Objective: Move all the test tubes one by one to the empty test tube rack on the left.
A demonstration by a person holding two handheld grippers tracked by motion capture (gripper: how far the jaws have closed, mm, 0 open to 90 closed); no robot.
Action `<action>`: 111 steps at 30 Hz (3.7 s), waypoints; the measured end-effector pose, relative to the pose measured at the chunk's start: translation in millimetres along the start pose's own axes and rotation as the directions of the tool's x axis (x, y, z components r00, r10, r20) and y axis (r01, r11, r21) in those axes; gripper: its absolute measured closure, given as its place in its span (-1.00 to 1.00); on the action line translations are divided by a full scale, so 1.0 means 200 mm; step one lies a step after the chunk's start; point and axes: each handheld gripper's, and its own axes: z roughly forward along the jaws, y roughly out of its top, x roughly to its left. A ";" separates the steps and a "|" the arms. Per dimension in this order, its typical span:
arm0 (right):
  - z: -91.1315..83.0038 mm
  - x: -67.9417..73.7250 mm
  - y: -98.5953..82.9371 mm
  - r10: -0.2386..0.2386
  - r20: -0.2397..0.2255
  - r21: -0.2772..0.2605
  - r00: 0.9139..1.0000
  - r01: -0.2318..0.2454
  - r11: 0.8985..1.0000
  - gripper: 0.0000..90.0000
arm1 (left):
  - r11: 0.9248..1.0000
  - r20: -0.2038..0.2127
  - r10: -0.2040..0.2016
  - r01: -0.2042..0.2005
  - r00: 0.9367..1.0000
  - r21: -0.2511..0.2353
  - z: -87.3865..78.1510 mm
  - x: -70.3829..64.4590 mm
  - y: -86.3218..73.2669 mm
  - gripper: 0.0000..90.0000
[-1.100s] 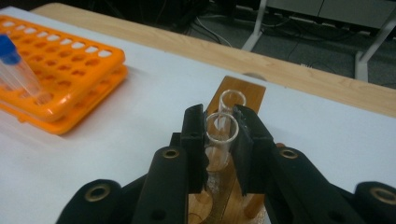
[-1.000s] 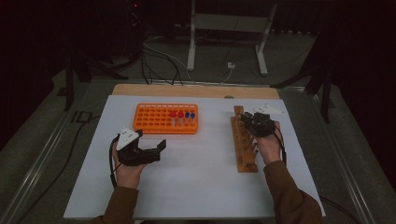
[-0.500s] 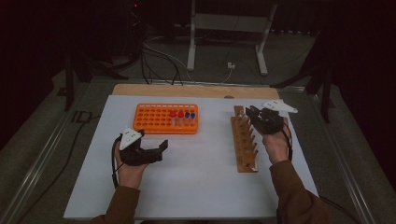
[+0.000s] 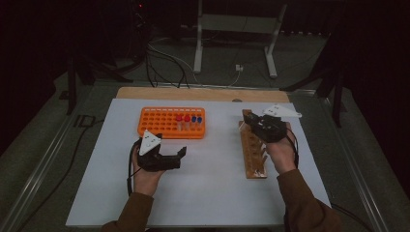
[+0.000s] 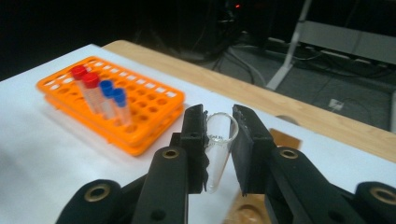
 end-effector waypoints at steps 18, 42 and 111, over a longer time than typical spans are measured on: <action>0.04 0.25 -0.01 -0.074 -0.153 0.016 0.985 0.077 0.997 0.69 | 0.997 0.072 0.069 -0.068 0.995 -0.024 0.16 -0.20 0.09 -0.93; 0.07 0.44 -0.01 -0.111 -0.297 0.024 0.948 0.123 0.992 0.68 | 0.972 0.132 0.232 -0.235 0.964 0.011 0.27 -0.37 0.10 0.26; -0.14 0.13 -0.32 0.057 -0.076 -0.036 0.995 -0.059 0.998 -1.00 | 0.995 -0.002 0.097 -0.097 0.995 -0.017 0.19 0.08 0.13 0.69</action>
